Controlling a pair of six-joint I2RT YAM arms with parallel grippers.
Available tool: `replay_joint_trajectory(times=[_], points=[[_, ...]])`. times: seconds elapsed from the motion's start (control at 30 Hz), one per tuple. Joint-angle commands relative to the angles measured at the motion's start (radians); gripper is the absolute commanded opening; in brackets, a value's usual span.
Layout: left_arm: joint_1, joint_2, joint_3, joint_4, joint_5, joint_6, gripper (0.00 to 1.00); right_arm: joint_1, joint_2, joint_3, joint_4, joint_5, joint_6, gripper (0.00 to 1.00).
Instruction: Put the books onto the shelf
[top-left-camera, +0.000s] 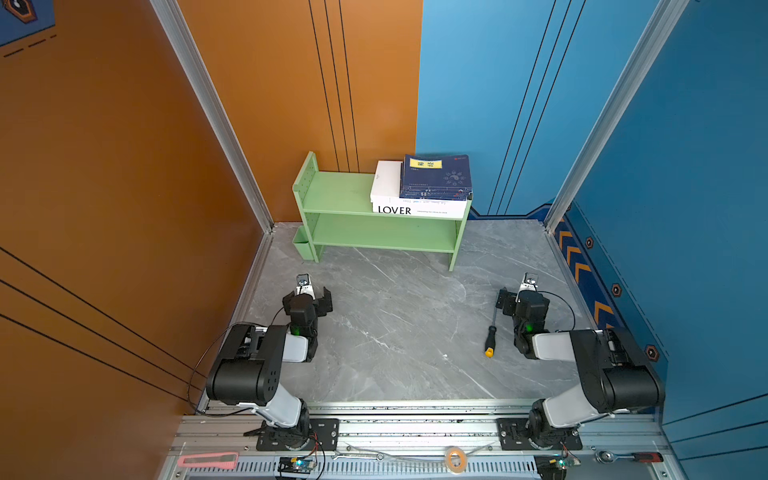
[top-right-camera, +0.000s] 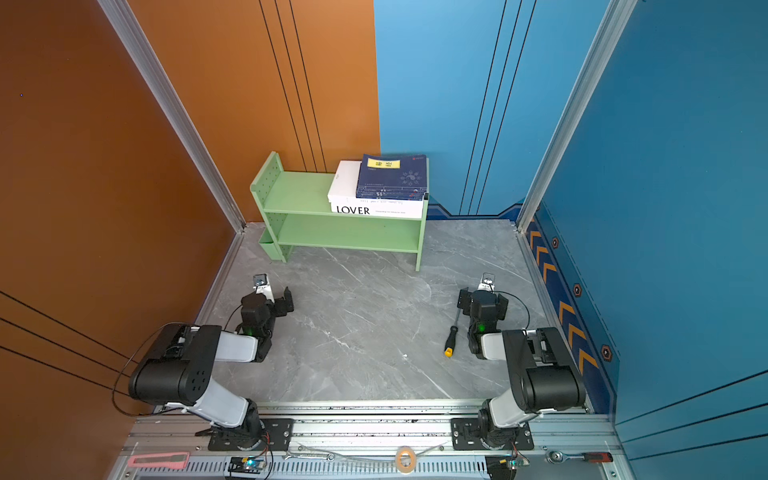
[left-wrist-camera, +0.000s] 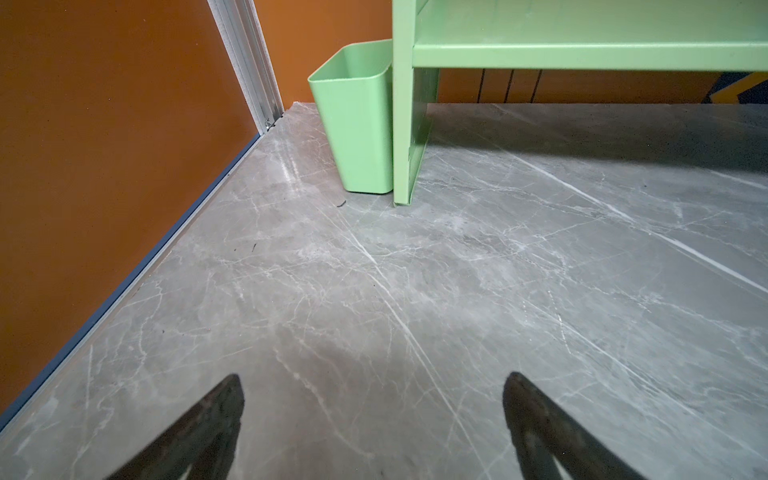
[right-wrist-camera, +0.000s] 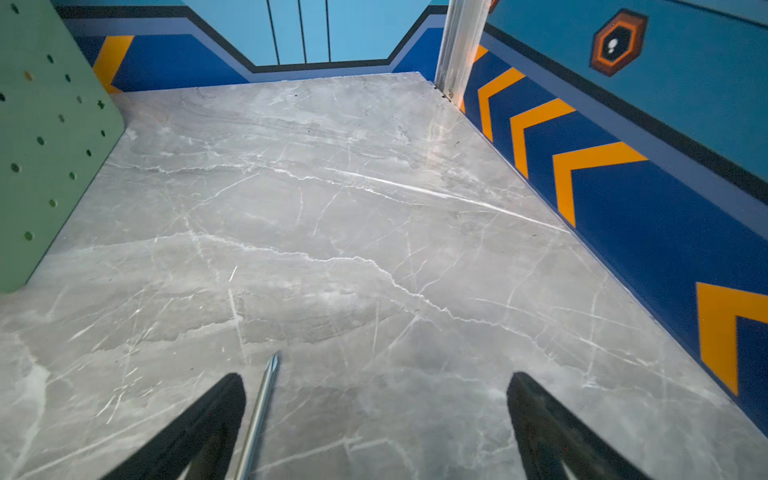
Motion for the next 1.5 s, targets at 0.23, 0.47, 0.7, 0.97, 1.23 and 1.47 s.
replay_joint_trajectory(times=[0.23,0.47,0.7,0.97,1.23,1.47], points=[[-0.034,-0.007,0.027,-0.016,-0.058,0.022,0.98,-0.014,-0.001,0.011,0.063,-0.047,-0.016,1.0],[-0.034,-0.007,0.027,-0.017,-0.059,0.022,0.98,-0.014,-0.001,0.011,0.062,-0.048,-0.016,1.0],[-0.037,-0.007,0.026,-0.017,-0.061,0.023,0.98,-0.012,-0.001,0.01,0.064,-0.045,-0.017,1.0],[-0.036,-0.007,0.027,-0.017,-0.061,0.024,0.98,-0.012,-0.001,0.009,0.063,-0.044,-0.017,1.0],[-0.035,-0.008,0.028,-0.017,-0.061,0.023,0.98,-0.012,-0.001,0.009,0.064,-0.044,-0.017,1.0],[-0.035,-0.007,0.027,-0.017,-0.061,0.023,0.98,-0.012,-0.002,0.011,0.063,-0.044,-0.017,1.0]])
